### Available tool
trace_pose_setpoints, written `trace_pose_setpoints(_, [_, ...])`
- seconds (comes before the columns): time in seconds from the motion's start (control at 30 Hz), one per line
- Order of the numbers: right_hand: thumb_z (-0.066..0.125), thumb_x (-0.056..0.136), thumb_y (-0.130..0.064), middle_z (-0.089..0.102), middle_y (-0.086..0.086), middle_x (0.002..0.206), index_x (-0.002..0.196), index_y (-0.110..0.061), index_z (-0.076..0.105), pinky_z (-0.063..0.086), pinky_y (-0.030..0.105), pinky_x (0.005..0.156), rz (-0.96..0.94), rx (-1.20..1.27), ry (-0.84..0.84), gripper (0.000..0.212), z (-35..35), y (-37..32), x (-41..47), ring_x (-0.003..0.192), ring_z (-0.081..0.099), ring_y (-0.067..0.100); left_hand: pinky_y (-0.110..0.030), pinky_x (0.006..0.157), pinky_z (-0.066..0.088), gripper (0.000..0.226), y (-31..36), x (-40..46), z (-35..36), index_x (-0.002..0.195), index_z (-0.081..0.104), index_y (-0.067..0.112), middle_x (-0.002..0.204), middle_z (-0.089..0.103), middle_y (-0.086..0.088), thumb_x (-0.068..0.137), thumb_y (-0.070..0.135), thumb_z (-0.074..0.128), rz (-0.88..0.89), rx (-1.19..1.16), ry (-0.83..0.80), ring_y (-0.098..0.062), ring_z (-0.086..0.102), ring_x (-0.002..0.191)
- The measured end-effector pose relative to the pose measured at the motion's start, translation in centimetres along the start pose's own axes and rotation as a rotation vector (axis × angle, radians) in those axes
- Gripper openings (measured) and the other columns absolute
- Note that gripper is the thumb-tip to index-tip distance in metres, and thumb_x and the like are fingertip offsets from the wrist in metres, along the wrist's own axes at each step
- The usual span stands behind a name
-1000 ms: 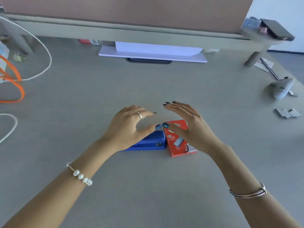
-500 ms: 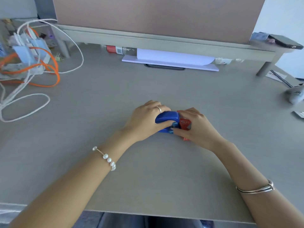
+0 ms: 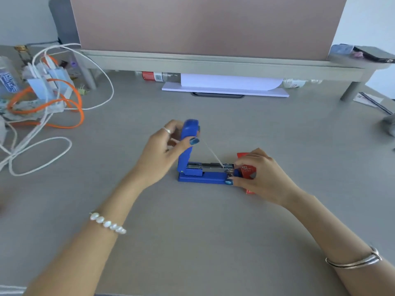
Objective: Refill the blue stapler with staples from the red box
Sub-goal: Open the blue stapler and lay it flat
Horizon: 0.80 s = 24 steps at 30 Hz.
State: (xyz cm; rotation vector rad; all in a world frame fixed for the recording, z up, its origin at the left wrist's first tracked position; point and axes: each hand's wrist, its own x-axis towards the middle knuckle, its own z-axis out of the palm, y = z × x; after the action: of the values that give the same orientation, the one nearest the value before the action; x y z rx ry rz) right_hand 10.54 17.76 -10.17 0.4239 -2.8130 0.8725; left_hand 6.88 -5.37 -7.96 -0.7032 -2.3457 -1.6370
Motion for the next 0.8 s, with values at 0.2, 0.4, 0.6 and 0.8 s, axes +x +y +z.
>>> trace_pose_setpoints(0.2, [0.075,0.072,-0.024,0.049,-0.023,0.08,0.088,-0.018,0.068,0.04,0.027,0.077,0.009,-0.01,0.011,0.019,0.2,0.1,0.1,0.099,0.043,0.014,-0.012,0.066,0.047,0.038,-1.5,0.5,-7.3,0.075,0.063,0.024,0.07,0.067,0.017,0.048,0.045,0.078,-0.118,0.064,-0.165,0.002,0.058,0.065])
trace_pose_setpoints(0.4, [0.078,0.069,-0.026,0.062,-0.011,0.084,0.088,-0.02,0.069,0.038,0.017,0.075,-0.025,0.014,0.023,0.022,0.0,0.9,-0.3,0.095,0.044,0.014,-0.023,0.055,0.038,0.033,-1.5,-0.2,-8.5,0.074,0.065,0.022,0.067,0.069,-0.003,0.052,0.034,0.086,-0.216,0.461,-0.166,-0.03,0.061,0.065])
trace_pose_setpoints(0.6, [0.076,0.07,-0.031,0.064,-0.008,0.086,0.092,-0.022,0.07,0.039,0.018,0.076,-0.058,0.006,0.016,0.024,0.0,1.5,-0.4,0.093,0.043,0.011,-0.025,0.056,0.038,0.037,-2.5,-0.7,-7.7,0.071,0.06,0.024,0.062,0.069,0.008,0.048,0.045,0.081,-0.316,0.5,-0.309,-0.005,0.048,0.05])
trace_pose_setpoints(0.8, [0.076,0.071,-0.027,0.065,-0.004,0.092,0.093,-0.02,0.069,0.033,0.009,0.079,-0.049,0.007,0.031,0.024,-0.2,1.7,-0.5,0.1,0.047,0.016,-0.026,0.062,0.045,0.026,-2.6,-0.6,-6.8,0.072,0.063,0.026,0.068,0.072,0.008,0.057,0.029,0.083,-0.34,0.489,-0.354,-0.007,0.059,0.057])
